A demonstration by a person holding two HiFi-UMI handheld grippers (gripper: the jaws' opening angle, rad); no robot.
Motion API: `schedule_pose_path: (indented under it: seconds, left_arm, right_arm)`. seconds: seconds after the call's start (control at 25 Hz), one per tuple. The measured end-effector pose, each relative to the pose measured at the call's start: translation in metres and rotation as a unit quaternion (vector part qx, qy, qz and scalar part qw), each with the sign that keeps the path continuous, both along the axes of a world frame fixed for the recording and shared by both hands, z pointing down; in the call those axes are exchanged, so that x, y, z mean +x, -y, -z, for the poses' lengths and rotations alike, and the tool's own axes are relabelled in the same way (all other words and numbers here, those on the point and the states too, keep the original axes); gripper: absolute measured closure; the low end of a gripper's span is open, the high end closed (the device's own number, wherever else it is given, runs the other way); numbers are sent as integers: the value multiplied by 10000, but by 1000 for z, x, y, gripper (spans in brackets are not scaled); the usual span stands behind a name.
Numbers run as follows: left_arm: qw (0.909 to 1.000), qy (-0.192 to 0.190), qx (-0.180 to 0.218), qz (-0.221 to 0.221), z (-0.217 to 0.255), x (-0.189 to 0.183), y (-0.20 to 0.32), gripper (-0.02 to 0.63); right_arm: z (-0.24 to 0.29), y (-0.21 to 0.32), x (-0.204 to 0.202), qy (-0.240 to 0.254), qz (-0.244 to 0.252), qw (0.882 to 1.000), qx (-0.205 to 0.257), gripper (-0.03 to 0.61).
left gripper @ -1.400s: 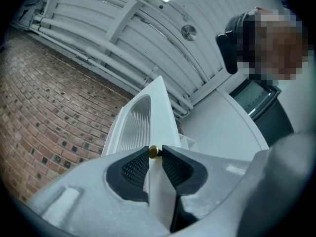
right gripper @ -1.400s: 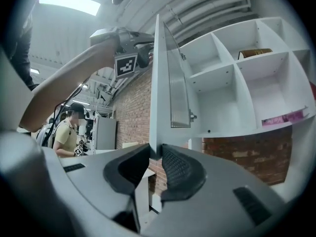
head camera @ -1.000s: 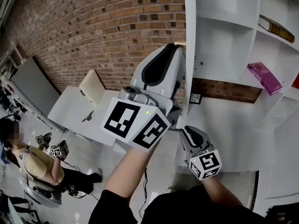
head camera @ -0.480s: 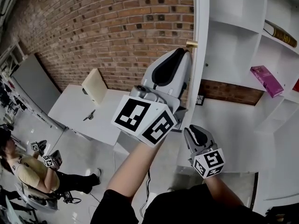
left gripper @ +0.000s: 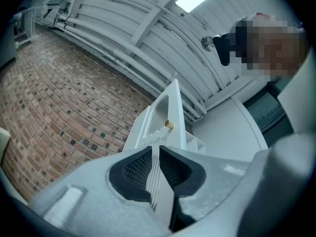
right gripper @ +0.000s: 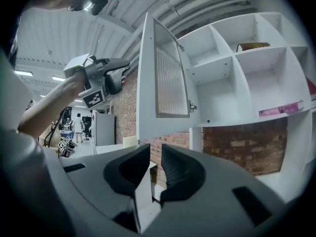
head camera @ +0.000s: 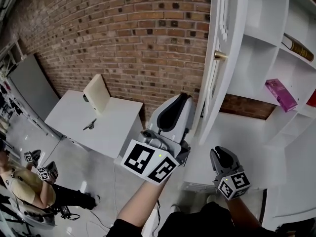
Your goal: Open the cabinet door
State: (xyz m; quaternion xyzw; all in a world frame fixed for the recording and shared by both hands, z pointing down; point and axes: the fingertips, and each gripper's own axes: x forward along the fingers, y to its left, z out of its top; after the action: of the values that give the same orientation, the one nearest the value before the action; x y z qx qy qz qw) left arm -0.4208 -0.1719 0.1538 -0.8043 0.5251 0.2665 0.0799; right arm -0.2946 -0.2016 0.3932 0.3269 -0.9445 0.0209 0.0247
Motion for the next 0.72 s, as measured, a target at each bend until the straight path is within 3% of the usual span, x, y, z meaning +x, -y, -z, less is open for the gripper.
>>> schedule_pose_path:
  seconds: [0.24,0.4,0.52,0.6,0.72]
  left_arm:
    - [9973,-452,-572,117,-77,-6,-31,589]
    - [9897,-693,-1142,521,-147,7,-64,594]
    - [9810,-489,-1691,814,-193,36,-84,594]
    - [9763,-442,-1974,770,-217,66,-93,594]
    - [9744,-550,-2085,633,-234,119,-99,594]
  right_arm:
    - [-31,-6,67,-288,-315,9986,-327,543]
    - [-57,-6,122,-420,-568,9958,-585,571]
    - [-65,-12,157,-305,-681,9946,-717,574]
    - [-62,-16,184,-318,-795,9939,-689,574]
    - [-55,-19,234,-267,-898,9942,-522,574]
